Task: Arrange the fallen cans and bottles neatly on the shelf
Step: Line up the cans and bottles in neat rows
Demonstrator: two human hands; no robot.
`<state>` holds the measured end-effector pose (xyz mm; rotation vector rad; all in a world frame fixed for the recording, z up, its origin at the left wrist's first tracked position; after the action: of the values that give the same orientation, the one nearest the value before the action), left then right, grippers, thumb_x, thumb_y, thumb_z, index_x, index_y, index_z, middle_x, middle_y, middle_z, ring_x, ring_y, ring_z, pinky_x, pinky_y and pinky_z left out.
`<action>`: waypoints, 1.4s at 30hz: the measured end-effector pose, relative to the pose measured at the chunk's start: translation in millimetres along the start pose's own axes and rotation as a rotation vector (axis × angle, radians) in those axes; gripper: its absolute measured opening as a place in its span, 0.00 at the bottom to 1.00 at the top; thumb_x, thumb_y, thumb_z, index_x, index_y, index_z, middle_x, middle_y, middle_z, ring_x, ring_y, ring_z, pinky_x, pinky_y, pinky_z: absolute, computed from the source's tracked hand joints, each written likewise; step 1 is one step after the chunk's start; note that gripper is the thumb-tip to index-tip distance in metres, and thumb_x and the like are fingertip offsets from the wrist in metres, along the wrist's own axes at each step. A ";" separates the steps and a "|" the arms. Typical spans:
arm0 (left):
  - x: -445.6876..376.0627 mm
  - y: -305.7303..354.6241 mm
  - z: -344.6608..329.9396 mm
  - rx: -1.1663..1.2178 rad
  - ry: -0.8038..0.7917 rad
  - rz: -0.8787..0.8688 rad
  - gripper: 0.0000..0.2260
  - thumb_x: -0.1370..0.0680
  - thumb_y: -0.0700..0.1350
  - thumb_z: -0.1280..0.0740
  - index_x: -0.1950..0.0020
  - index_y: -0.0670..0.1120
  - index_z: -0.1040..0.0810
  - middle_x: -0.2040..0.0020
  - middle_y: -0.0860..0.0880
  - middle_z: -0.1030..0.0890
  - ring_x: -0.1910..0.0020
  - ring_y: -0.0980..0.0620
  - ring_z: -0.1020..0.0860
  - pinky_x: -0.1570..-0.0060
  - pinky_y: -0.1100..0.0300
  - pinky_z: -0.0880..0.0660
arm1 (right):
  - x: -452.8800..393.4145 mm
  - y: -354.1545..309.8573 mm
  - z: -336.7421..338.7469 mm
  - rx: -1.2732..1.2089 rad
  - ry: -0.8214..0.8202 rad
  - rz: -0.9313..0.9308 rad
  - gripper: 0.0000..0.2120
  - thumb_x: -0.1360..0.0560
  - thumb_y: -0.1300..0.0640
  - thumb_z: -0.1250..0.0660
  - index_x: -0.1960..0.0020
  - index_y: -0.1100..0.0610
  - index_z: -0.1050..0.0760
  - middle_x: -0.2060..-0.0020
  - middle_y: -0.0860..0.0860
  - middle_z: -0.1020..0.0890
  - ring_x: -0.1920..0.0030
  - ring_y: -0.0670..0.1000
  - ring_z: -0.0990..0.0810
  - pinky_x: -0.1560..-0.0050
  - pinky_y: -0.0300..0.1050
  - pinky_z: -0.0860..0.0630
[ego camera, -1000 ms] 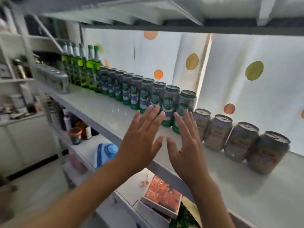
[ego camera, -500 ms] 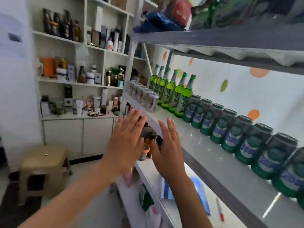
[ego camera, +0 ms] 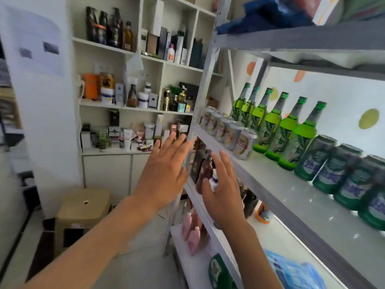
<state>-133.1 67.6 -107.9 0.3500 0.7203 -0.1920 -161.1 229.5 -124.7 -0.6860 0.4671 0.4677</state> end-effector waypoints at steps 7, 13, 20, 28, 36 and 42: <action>-49.1 -65.7 -63.2 -0.014 -0.066 0.018 0.29 0.19 0.48 0.41 0.21 0.53 0.49 0.21 0.56 0.51 0.24 0.61 0.62 0.24 0.55 0.60 | -80.5 36.2 -66.7 -0.089 0.015 -0.030 0.32 0.21 0.58 0.38 0.21 0.49 0.47 0.21 0.45 0.49 0.22 0.43 0.54 0.25 0.40 0.53; -108.4 -135.2 -122.7 0.059 -0.105 0.126 0.29 0.20 0.48 0.39 0.23 0.59 0.49 0.26 0.67 0.57 0.26 0.66 0.62 0.25 0.59 0.59 | -169.7 76.2 -117.8 -0.201 0.124 -0.085 0.30 0.20 0.58 0.38 0.21 0.50 0.44 0.21 0.45 0.45 0.23 0.39 0.52 0.26 0.34 0.51; -198.6 -195.3 -178.1 0.105 -0.110 0.111 0.28 0.20 0.47 0.38 0.22 0.55 0.45 0.24 0.60 0.49 0.26 0.67 0.60 0.25 0.56 0.55 | -261.0 102.2 -148.6 -0.114 0.203 -0.058 0.29 0.20 0.54 0.37 0.22 0.50 0.43 0.22 0.43 0.45 0.24 0.37 0.53 0.31 0.24 0.57; -269.0 -209.8 -229.0 0.377 -0.125 -0.002 0.24 0.20 0.48 0.38 0.24 0.54 0.39 0.25 0.56 0.38 0.28 0.64 0.43 0.31 0.68 0.47 | -321.7 123.6 -156.8 0.158 0.307 -0.038 0.28 0.21 0.59 0.36 0.23 0.60 0.40 0.23 0.54 0.39 0.22 0.51 0.45 0.24 0.37 0.50; -360.2 -202.9 -266.7 0.689 -0.149 -0.186 0.20 0.19 0.38 0.43 0.28 0.49 0.32 0.27 0.49 0.33 0.28 0.55 0.36 0.29 0.62 0.42 | -357.3 130.5 -130.3 0.463 0.323 -0.255 0.24 0.18 0.59 0.39 0.24 0.63 0.39 0.22 0.57 0.42 0.22 0.55 0.46 0.24 0.43 0.49; -392.4 -202.3 -291.1 0.809 -0.325 -0.281 0.20 0.20 0.40 0.37 0.29 0.53 0.31 0.30 0.50 0.31 0.32 0.53 0.32 0.36 0.65 0.38 | -373.2 121.1 -131.7 0.631 0.195 -0.386 0.23 0.20 0.56 0.36 0.28 0.65 0.34 0.25 0.57 0.37 0.23 0.54 0.43 0.27 0.37 0.50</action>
<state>-658.8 10.6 -96.4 0.9625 0.3370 -0.7974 -558.2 127.5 -68.6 -0.1969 0.6116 -0.1207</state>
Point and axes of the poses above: each hand's wrist, its own x-axis away from the middle knuckle, its own z-axis out of the back of the hand, y = z × x, the point moved 2 cm from there along -x, towards the middle knuckle
